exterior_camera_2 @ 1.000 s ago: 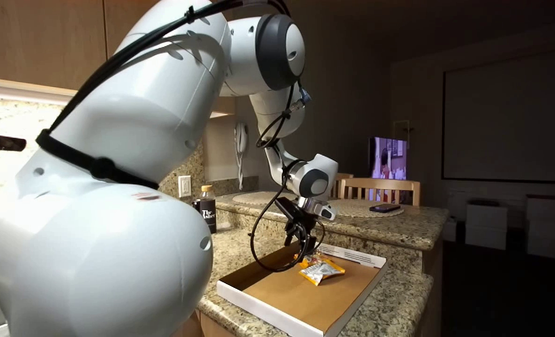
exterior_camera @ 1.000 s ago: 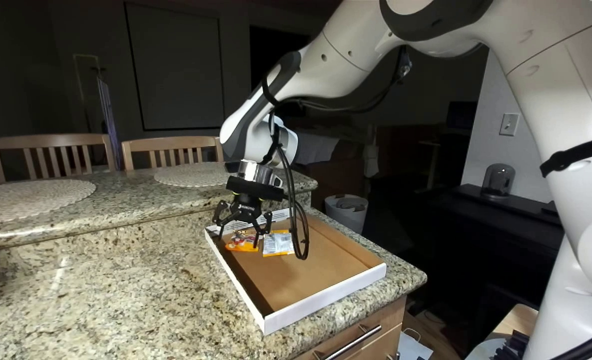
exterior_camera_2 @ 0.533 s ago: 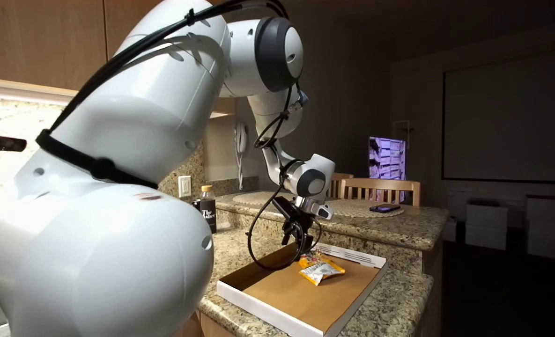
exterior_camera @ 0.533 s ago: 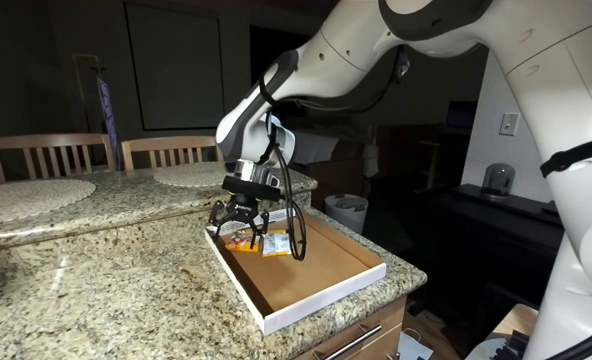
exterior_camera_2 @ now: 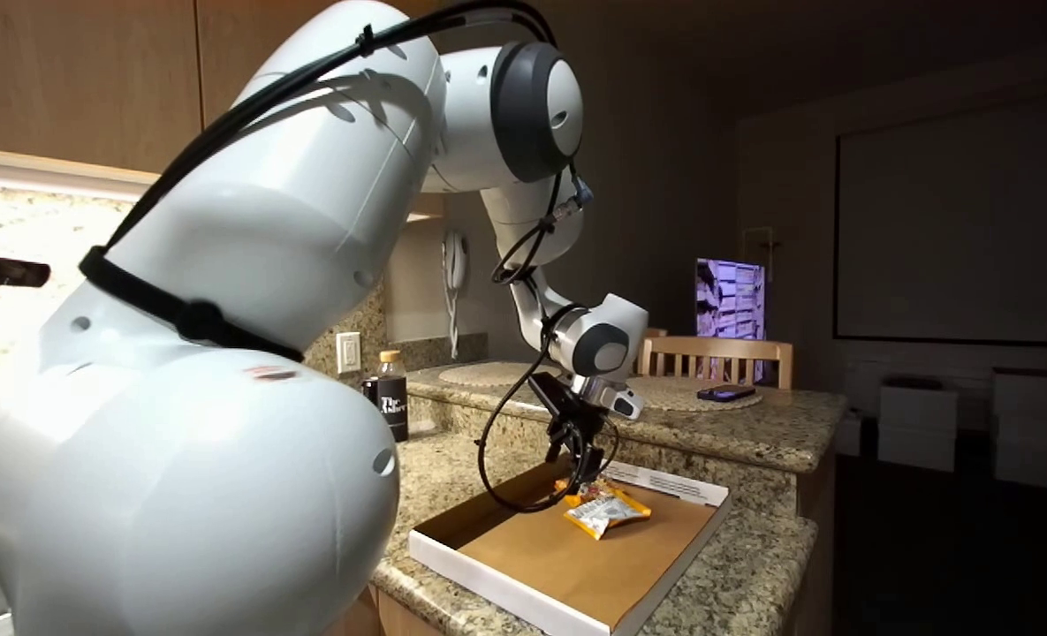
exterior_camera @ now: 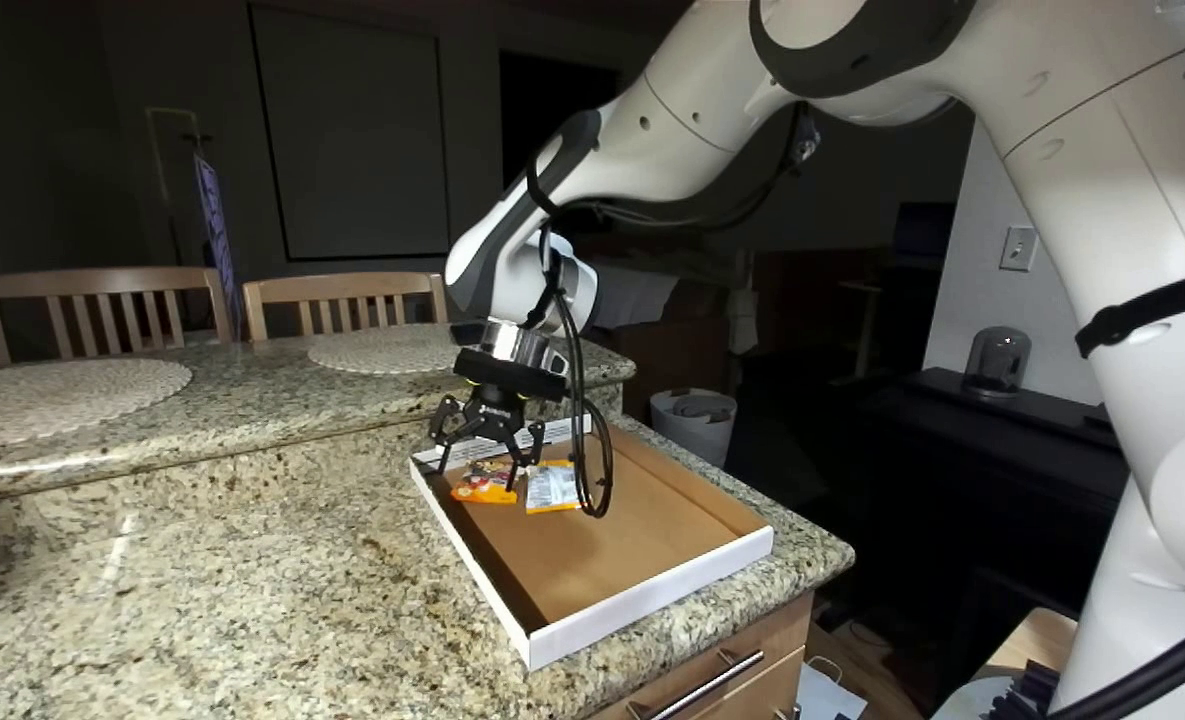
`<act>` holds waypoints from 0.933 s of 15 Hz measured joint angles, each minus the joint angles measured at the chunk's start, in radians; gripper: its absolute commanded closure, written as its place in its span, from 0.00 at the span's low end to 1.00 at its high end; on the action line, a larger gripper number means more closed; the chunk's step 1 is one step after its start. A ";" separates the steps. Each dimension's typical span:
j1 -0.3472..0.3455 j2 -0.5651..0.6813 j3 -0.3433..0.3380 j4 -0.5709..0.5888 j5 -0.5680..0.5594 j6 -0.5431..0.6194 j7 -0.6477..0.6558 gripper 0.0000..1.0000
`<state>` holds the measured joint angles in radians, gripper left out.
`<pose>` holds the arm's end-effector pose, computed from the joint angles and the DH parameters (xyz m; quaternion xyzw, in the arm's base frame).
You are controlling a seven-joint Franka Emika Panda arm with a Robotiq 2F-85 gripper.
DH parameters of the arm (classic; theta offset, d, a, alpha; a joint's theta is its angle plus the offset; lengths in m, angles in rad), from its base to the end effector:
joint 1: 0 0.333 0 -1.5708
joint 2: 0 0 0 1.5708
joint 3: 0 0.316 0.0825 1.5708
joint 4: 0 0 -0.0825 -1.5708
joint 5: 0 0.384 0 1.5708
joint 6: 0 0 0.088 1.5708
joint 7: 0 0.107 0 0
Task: Remove the contents in the box.
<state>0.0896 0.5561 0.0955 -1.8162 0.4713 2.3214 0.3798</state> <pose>0.6357 0.1232 0.2313 -0.9453 0.2628 0.0788 0.1764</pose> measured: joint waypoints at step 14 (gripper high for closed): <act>0.087 0.081 -0.061 0.121 -0.133 -0.087 0.136 0.58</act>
<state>0.1763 0.6369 0.0346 -1.6948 0.3383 2.2341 0.5158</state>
